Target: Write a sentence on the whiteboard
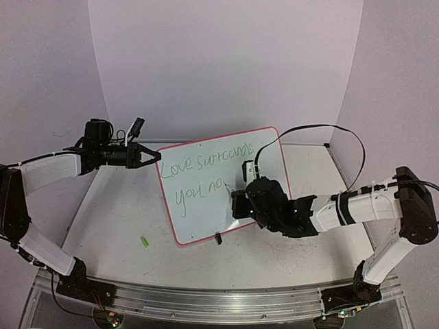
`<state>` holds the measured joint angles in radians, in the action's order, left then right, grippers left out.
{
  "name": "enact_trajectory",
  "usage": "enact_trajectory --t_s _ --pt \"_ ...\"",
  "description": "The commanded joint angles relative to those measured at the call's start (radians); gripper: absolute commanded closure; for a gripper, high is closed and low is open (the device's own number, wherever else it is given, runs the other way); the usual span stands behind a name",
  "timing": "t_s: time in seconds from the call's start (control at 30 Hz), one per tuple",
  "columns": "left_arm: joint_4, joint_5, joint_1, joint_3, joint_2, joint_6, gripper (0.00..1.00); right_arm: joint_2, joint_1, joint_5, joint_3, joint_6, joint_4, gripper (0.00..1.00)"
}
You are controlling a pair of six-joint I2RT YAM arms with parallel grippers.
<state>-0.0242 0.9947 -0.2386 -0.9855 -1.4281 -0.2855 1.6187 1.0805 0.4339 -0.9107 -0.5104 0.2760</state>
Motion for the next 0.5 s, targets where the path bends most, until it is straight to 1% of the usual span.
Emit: enact_trajectory --t_s 0.0,0.47 --pt "-0.005 -0.024 -0.003 0.005 -0.009 -0.009 0.99 -0.017 -0.003 0.017 0.006 -0.015 -0.018 1.00" --pt "-0.006 -0.023 -0.004 0.005 -0.011 -0.007 0.99 0.030 -0.022 0.075 -0.084 0.043 -0.014 1.00"
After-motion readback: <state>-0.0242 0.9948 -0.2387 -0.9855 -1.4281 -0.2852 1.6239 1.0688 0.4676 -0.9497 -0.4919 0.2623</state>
